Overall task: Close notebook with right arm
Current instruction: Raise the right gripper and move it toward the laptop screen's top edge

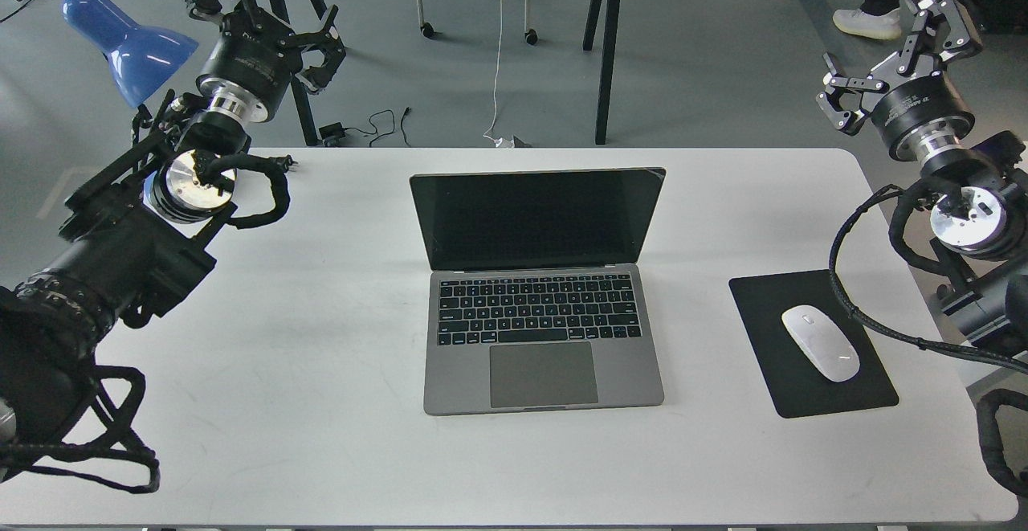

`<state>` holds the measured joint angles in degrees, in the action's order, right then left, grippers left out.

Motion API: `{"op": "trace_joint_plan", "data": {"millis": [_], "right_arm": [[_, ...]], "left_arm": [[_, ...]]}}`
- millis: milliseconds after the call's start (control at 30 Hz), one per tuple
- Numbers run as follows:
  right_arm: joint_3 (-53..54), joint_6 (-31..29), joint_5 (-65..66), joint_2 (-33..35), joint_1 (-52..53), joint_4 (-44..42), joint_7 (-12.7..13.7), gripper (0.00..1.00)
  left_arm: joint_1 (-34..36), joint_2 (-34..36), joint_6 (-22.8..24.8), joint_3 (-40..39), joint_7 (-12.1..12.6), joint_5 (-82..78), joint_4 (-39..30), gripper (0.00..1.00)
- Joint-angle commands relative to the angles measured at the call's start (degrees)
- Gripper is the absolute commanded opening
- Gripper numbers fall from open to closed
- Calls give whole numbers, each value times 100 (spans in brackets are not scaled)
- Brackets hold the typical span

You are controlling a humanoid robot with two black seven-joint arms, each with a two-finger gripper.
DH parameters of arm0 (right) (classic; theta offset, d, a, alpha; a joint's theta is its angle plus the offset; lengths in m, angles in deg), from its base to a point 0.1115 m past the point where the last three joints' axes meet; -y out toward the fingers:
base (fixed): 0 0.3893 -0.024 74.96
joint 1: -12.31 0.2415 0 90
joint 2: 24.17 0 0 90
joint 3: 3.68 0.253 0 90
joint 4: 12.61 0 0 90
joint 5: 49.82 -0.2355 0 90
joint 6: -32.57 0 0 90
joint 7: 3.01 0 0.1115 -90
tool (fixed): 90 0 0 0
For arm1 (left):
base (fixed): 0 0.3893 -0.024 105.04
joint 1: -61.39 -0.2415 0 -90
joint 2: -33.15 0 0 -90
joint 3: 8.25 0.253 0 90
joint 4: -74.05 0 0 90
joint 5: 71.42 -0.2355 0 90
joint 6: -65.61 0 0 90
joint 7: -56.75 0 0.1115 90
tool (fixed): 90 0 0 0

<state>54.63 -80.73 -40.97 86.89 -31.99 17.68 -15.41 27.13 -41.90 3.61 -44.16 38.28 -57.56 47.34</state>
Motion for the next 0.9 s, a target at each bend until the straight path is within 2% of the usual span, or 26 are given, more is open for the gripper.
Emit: {"op": "trace_joint_plan", "data": {"millis": [0, 100, 133, 367, 600, 867], "right_arm": [[-3, -8, 3, -84, -17, 20, 1, 100], [-21, -17, 3, -93, -17, 29, 1, 100], [-47, -17, 3, -93, -8, 46, 1, 100], [-784, 18, 29, -146, 334, 82, 1, 100], [-1523, 71, 46, -576, 686, 82, 9, 100], [-2121, 159, 47, -1130, 1020, 55, 229, 100]], "left_arm": [[-2, -9, 0, 49, -69, -14, -1, 100], [7, -27, 0, 93, -429, -102, -9, 100], [16, -18, 0, 93, -447, -154, -1, 100], [16, -1, 0, 75, -421, -155, 8, 100], [7, -1, 0, 49, -439, -137, 8, 100], [-2, -1, 0, 75, -412, -155, 8, 100]]}}
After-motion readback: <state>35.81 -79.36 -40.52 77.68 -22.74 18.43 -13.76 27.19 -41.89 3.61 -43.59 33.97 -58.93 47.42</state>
